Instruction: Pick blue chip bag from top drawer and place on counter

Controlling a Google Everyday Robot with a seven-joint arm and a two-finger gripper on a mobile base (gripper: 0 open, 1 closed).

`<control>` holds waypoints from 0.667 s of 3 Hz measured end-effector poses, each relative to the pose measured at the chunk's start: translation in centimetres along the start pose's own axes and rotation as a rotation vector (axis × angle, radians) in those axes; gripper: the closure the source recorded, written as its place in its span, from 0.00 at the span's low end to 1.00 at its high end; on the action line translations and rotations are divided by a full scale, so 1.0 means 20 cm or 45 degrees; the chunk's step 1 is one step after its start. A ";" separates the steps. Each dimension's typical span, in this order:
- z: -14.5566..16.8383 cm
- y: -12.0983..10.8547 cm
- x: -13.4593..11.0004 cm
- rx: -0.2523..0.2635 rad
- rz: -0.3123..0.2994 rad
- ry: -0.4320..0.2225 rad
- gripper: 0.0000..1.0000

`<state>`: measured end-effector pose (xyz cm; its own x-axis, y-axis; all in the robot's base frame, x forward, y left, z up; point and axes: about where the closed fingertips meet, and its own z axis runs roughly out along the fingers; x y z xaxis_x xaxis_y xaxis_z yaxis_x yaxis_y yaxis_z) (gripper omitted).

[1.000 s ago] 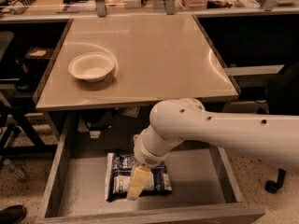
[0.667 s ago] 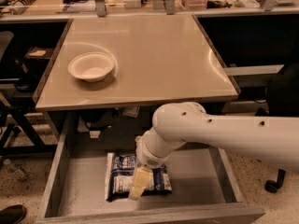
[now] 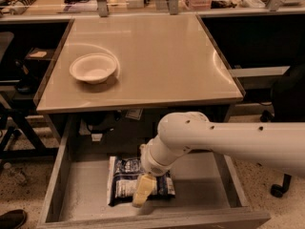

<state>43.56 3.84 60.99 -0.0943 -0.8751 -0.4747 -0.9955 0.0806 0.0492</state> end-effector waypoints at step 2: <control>0.05 0.01 0.04 -0.024 0.030 -0.010 0.19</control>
Offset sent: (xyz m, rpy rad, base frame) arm -0.0031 -0.0008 -0.0109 0.0086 0.0237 -0.0110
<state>43.20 3.76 59.73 -0.1181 -0.8691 -0.4803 -0.9927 0.0922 0.0772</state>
